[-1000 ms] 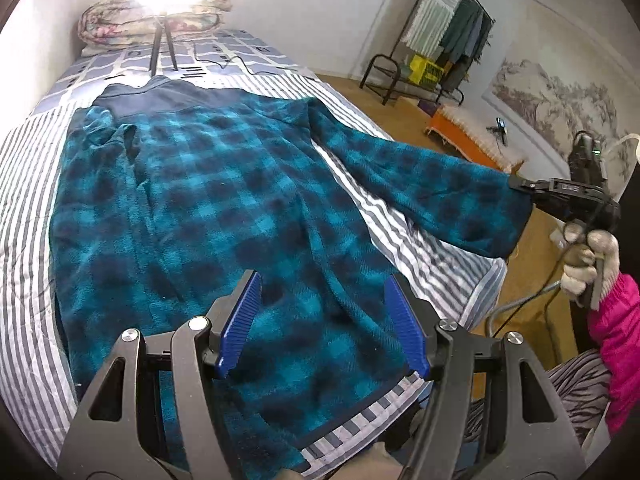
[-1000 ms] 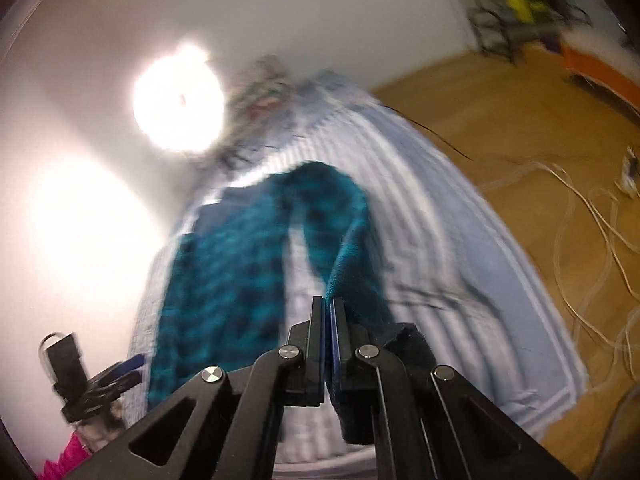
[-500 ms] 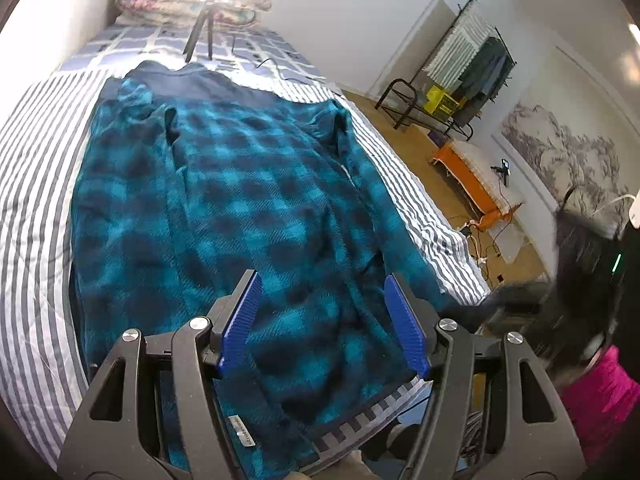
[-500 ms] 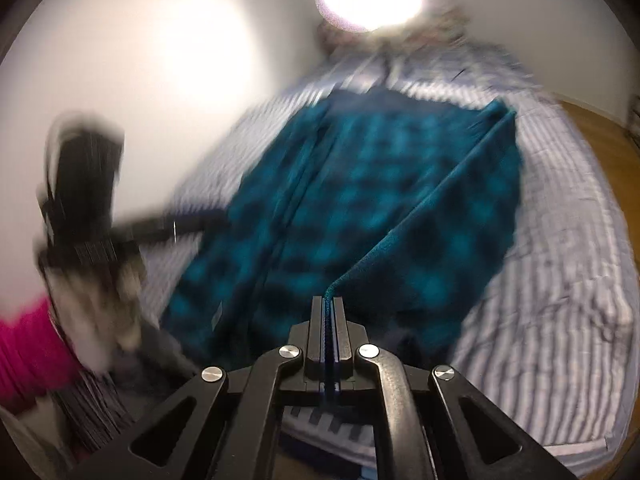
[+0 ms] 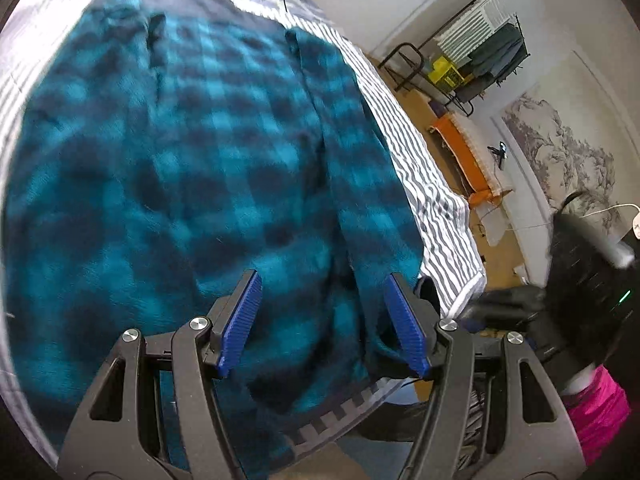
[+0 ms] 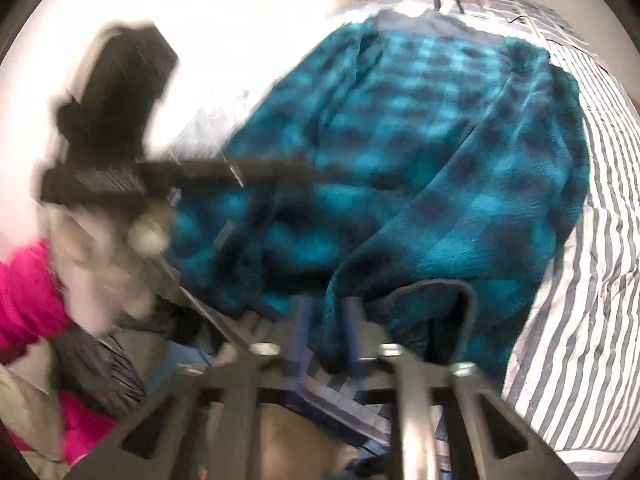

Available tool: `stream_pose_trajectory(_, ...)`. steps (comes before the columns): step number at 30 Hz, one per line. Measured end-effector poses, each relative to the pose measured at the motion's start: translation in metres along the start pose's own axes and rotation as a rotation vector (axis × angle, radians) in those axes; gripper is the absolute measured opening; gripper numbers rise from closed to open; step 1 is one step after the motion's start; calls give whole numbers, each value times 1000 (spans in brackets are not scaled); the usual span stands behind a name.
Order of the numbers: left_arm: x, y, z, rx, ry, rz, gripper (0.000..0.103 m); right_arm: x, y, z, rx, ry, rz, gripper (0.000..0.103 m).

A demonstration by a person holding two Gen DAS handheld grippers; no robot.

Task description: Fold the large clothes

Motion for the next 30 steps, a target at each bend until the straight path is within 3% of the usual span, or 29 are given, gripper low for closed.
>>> stream_pose_trajectory(4,20,-8,11,-9,-37,-48,66,-46,16,22,64,41,128,38)
stream_pose_trajectory(6,30,-11,16,-13,-51,-68,66,-59,22,40,115,32,176,44)
stream_pose_trajectory(10,51,-16,16,-55,-76,-117,63,-61,17,97,277,-29,189,44)
stream_pose_trajectory(12,57,-17,14,-75,-92,-137,46,-47,10,116,324,-50,145,43)
stream_pose_trajectory(13,59,-18,13,-87,-103,-147,29,-40,6,122,333,-54,120,43)
stream_pose_trajectory(15,60,-18,12,-106,-120,-155,13,-30,2,133,350,-66,93,43)
stream_pose_trajectory(18,57,-17,14,-95,-131,-142,7,-18,3,153,417,-61,99,43)
stream_pose_trajectory(20,56,-18,15,-86,-135,-136,7,-17,5,162,445,-48,120,43)
stream_pose_trajectory(23,50,-18,16,-65,-124,-120,7,-7,14,168,444,-27,112,9)
stream_pose_trajectory(25,46,-16,13,-65,-104,-107,7,-5,19,165,414,-46,99,7)
stream_pose_trajectory(28,43,-15,5,-112,-110,-116,30,-14,30,158,375,-49,127,7)
stream_pose_trajectory(30,46,-16,-2,-150,-121,-131,33,-23,33,161,375,-62,149,7)
Point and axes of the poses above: each gripper's, at about its wrist camera, not at the fingertips, and x roughly the way its jaws point, z to its right, y to its top, the point moved 8 cm from there along x, roughly the way its jaws point, and after that the axes turned 9 degrees about -x, right-handed, at the moved point
